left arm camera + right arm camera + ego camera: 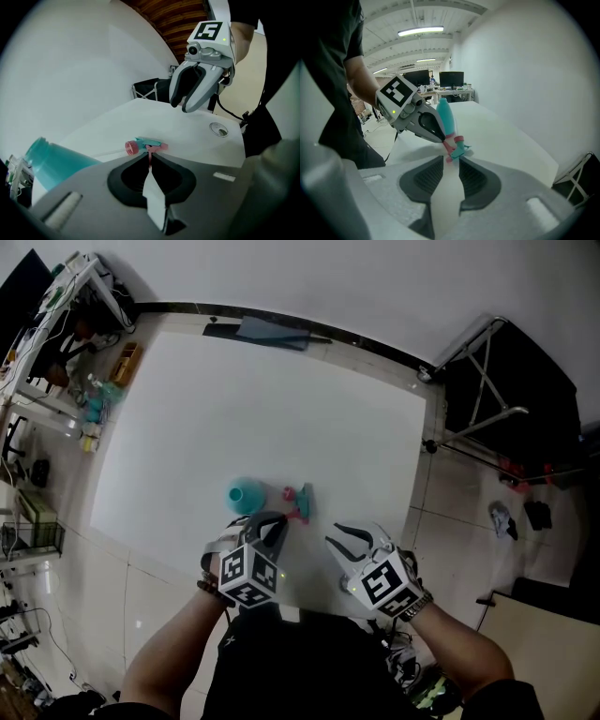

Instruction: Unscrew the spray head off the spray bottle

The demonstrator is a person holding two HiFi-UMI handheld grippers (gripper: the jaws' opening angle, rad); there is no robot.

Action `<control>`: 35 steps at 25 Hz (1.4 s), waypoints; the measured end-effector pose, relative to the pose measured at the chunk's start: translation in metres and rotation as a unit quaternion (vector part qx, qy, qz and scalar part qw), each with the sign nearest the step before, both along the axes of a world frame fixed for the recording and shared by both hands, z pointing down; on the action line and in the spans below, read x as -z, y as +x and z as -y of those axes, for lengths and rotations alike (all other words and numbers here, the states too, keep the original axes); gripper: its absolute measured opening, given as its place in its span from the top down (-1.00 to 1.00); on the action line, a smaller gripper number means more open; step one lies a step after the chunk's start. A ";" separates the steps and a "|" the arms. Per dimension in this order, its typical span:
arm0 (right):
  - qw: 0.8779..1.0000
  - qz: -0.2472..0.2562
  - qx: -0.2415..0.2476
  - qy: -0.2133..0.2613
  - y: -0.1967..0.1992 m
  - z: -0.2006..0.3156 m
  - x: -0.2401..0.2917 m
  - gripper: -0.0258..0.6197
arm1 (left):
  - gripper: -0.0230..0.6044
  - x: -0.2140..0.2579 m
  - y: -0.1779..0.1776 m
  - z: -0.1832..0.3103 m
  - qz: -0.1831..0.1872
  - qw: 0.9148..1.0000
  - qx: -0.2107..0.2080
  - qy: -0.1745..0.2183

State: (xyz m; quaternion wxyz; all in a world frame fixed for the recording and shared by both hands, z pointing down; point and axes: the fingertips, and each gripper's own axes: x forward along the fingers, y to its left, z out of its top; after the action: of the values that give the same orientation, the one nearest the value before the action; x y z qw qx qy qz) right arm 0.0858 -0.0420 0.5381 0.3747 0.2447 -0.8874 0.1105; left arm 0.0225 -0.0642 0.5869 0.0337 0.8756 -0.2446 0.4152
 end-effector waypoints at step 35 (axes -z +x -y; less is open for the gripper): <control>0.892 -0.179 0.217 0.354 0.022 0.021 0.074 0.38 | 0.81 0.157 0.045 -0.012 -0.348 0.917 -0.024 -0.193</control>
State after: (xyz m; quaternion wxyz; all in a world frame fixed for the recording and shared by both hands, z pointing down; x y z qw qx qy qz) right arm 0.1075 -0.0626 0.4646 0.4307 0.1785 -0.8165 -0.3404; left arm 0.0674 -0.0522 0.4300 0.2754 0.9467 -0.1114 0.1243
